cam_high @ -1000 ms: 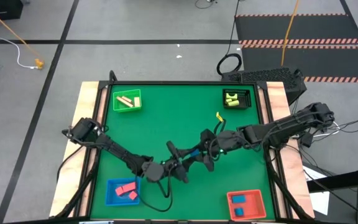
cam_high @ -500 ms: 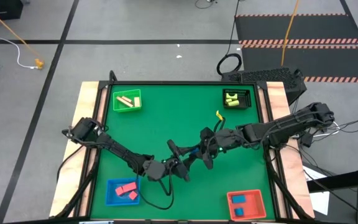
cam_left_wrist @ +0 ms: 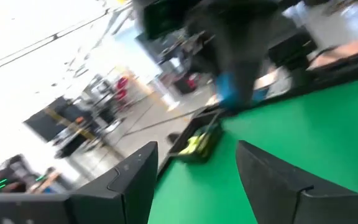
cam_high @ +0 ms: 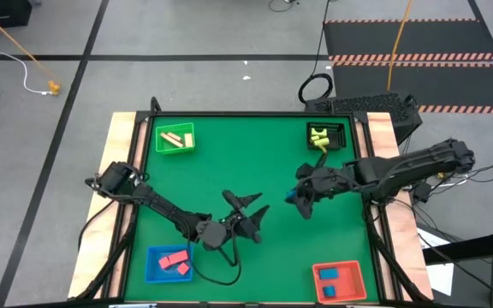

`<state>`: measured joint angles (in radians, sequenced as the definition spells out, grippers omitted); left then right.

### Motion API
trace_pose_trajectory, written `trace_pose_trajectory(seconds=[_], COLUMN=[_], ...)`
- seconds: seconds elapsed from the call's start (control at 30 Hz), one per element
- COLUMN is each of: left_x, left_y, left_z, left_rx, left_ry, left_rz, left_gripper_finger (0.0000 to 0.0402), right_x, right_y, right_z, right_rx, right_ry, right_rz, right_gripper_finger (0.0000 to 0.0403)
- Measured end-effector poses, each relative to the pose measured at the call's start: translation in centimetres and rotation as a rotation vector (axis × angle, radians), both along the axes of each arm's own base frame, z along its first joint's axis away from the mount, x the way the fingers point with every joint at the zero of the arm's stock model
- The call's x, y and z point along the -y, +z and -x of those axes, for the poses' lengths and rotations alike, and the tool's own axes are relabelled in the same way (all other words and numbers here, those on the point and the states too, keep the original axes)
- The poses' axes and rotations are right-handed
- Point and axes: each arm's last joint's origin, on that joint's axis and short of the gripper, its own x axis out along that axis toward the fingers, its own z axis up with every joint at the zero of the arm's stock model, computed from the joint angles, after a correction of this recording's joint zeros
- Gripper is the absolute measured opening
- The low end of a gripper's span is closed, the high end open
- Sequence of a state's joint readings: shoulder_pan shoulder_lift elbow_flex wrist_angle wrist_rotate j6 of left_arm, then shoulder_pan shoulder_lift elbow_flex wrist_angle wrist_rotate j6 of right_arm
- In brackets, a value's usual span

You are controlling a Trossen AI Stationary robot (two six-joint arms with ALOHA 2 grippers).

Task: Sort & place blocks by color
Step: Put the blue block into the orange bin

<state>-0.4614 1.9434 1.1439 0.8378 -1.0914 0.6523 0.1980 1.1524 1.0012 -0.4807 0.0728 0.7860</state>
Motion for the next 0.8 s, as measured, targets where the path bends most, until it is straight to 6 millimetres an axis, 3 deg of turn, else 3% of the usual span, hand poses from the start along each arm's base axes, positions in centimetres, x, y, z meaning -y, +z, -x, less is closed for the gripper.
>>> trace_pose_trajectory(seconds=[0.13, 0.4, 0.63, 0.8], left_x=[-0.4, -2.1, -4.8, -6.6], left_y=[0.9, 5.9, 9.5, 10.8], left_z=[0.5, 2.8, 6.9, 10.9], left_rx=[-0.032, -0.059, -0.101, -0.082], left_ry=[0.11, 0.242, 0.314, 0.212], left_rz=[-0.043, -0.054, -0.005, 0.202], left_gripper_finger=[0.0217, 0.0218, 0.0218, 0.0218], right_x=[-1.0, -5.4, -9.8, -12.8], right_y=[0.1, -0.2, -1.0, -1.9], right_z=[2.1, 4.5, 6.6, 8.0], right_rx=[-0.095, -0.219, -0.274, -0.314], right_ry=[0.043, 0.101, 0.144, 0.214], right_rz=[-0.073, -0.217, -0.24, -0.242], right_gripper_finger=[0.0108, 0.0108, 0.0111, 0.0113])
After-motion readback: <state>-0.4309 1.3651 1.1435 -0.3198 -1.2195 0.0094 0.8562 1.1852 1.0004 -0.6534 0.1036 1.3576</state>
